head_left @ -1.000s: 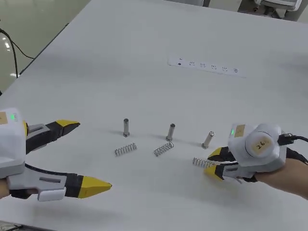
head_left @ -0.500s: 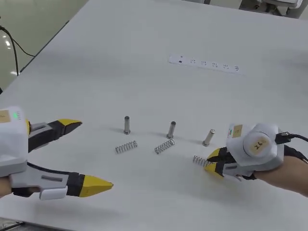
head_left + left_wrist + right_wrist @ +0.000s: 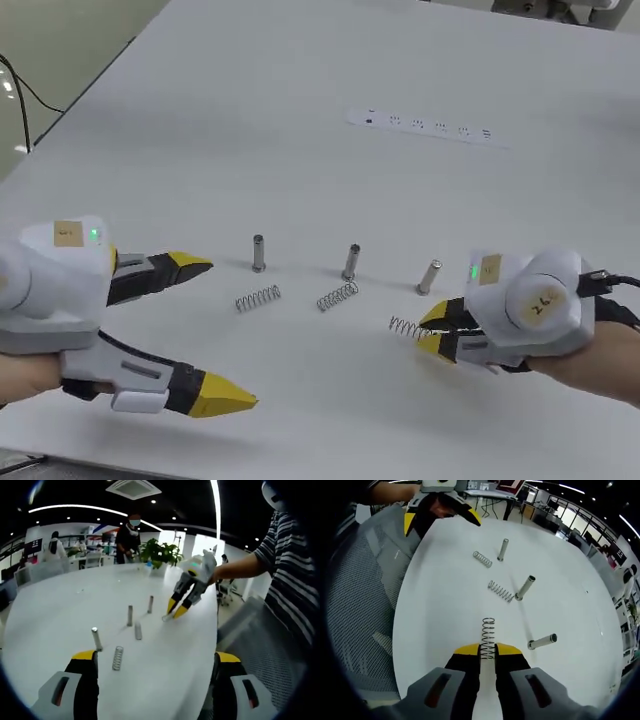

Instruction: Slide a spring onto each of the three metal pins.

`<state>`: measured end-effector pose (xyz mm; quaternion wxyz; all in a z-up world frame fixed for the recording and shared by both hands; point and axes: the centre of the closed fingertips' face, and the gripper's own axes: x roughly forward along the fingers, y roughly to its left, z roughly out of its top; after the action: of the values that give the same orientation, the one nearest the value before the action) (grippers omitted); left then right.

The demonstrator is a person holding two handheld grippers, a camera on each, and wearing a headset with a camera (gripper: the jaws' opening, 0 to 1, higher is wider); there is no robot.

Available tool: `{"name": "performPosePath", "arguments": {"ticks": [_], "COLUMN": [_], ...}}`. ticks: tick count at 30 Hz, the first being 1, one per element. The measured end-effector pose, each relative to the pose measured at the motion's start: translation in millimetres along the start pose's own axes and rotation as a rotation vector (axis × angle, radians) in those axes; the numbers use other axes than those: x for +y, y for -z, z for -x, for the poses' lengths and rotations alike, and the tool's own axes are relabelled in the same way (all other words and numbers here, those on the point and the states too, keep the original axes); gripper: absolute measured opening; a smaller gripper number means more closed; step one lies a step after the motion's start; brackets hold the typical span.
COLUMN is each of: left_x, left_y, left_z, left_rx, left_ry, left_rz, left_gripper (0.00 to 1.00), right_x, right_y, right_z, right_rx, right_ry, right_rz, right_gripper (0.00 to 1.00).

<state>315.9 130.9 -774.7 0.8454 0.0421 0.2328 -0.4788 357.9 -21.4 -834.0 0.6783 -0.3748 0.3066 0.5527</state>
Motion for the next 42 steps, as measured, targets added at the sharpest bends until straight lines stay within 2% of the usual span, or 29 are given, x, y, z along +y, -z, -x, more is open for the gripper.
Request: {"name": "performPosePath", "arguments": {"ticks": [7,10,13,15,18,22,25,33,42], "left_x": [-10.6,-21.7,-27.9,-31.6,-36.8,-42.7,-45.5,-46.9,-53.0], "left_y": [-11.3,-9.0,-11.0,-15.2,-24.4,-29.0,-31.5,-40.9,-45.2], "left_z": [-21.7,-34.0,-46.7,-55.0,-67.1,-78.2,-82.1,-86.4,-88.5], "left_rx": [-0.016,0.016,0.026,0.018,-0.022,-0.036,-0.047,-0.118,-0.139], "left_ry": [0.081,0.144,0.170,0.181,0.203,0.229,0.239,0.256,0.288], "left_rz": [0.002,-0.010,-0.038,-0.041,-0.037,-0.047,-0.059,-0.032,-0.038], "left_gripper": [0.80,0.73,0.68,0.67,0.63,0.58,0.55,0.45,0.28], "right_x": [6.5,8.1,11.3,13.4,18.5,21.2,22.3,28.5,31.1], "right_y": [-15.4,-20.4,-27.2,-31.5,-36.3,-39.4,-42.5,-48.3,-59.5], "right_z": [9.0,12.5,15.1,16.8,18.5,21.3,24.3,28.3,32.7], "right_rx": [-0.033,-0.044,-0.069,-0.079,-0.082,-0.078,-0.080,-0.064,-0.082], "right_ry": [0.011,0.015,0.006,0.002,-0.007,-0.011,-0.013,-0.028,-0.030], "right_rz": [0.022,0.029,0.029,0.024,0.046,0.066,0.070,0.098,0.128], "right_gripper": [0.08,0.08,0.08,0.08,0.08,0.08,0.08,0.08,0.08]}}
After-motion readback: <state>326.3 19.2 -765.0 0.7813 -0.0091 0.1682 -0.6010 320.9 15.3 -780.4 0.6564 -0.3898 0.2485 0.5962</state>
